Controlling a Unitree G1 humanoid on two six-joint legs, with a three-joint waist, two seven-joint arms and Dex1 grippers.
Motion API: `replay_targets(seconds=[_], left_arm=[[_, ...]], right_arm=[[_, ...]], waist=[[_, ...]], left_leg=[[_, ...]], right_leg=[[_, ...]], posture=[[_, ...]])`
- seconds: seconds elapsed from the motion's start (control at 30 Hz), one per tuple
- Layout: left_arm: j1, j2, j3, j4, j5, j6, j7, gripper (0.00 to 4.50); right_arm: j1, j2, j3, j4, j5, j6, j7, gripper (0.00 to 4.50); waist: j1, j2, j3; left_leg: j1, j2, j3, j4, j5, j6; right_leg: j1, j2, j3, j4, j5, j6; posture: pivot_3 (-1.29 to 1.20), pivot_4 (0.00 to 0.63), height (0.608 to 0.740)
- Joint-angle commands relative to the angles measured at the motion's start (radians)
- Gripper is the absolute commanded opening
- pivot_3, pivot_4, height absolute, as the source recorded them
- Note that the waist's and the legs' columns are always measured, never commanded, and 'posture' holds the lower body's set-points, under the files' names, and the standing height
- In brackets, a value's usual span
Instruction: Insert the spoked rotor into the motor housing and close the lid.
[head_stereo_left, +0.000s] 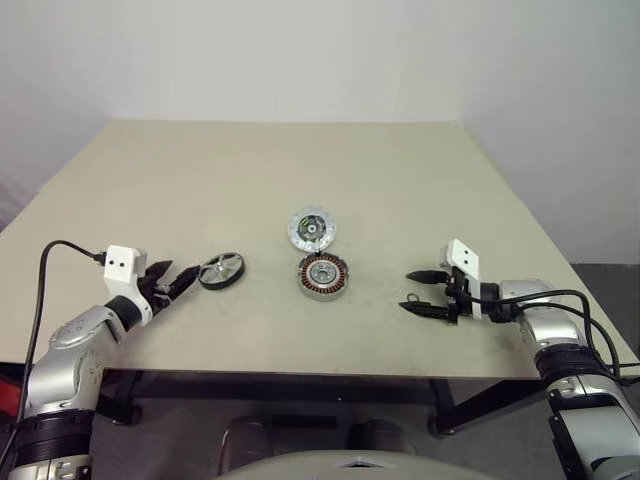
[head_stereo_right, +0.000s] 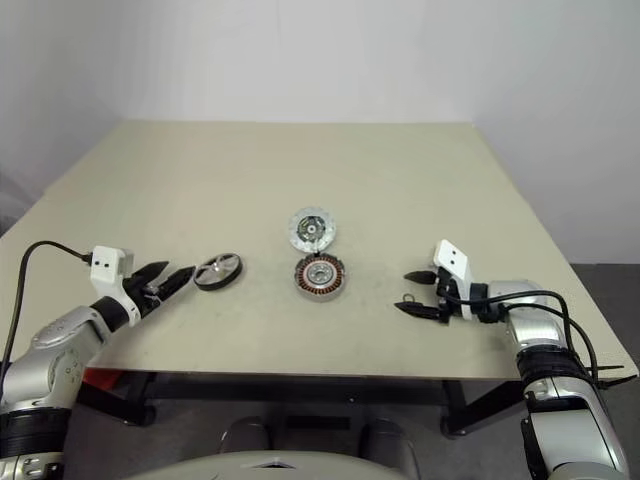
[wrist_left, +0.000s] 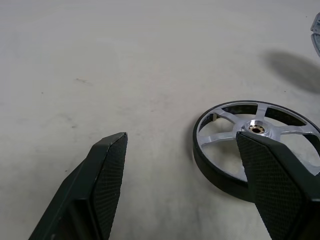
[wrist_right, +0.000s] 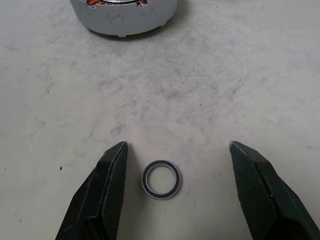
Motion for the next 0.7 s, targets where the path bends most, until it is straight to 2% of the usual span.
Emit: replay_targets(seconds=[0.03,0.1,0.3,0.33,0.7], left_arm=[[-0.019,0.018,0.020,-0.012,-0.002,-0.015,-0.006,3.69],[-0.020,0.018,0.020,-0.011,-0.002,-0.016,-0.006,3.69],[-0.022,0.021,0.022,-0.010,-0.002,-0.015,-0.004,3.69],[-0.022,0.021,0.022,-0.011,-0.002,-0.015,-0.004,3.69],[-0.024,0.018,0.019,-0.008,0.000,-0.016,-0.002,3.69]], right_arm=[[0.011,-0.022,0.001,0.048,-0.020,0.009,0.003,3.26],[0.008,-0.021,0.001,0.051,-0.020,0.008,0.004,2.77],[-0.003,-0.016,0.000,0.064,-0.022,-0.001,0.009,0.78],[-0.004,-0.015,0.001,0.065,-0.022,-0.003,0.010,0.59],[-0.049,0.029,-0.010,-0.016,0.013,0.046,-0.008,0.60]], waist=[[0.001,-0.001,0.000],[0.003,-0.001,-0.001],[0.005,-0.001,-0.001],[0.004,-0.001,-0.001],[-0.005,-0.001,-0.001]], left_leg=[[0.000,0.000,0.000,0.000,0.000,0.000],[0.000,0.000,0.000,0.000,0.000,0.000],[-0.001,0.001,-0.001,-0.003,0.000,0.000],[-0.001,0.001,-0.001,-0.003,-0.001,0.000],[-0.001,0.001,0.000,-0.003,-0.002,0.000]], right_leg=[[0.000,0.000,0.000,0.000,0.000,0.000],[0.001,0.000,0.000,0.000,0.000,0.000],[0.000,0.000,-0.001,0.000,-0.001,0.002],[0.000,0.000,-0.001,0.000,-0.001,0.002],[-0.001,0.000,-0.001,0.000,-0.002,0.003]], posture=[[0.00,0.000,0.740],[0.00,0.000,0.740],[0.00,0.000,0.740],[0.00,0.000,0.740],[0.00,0.000,0.740]])
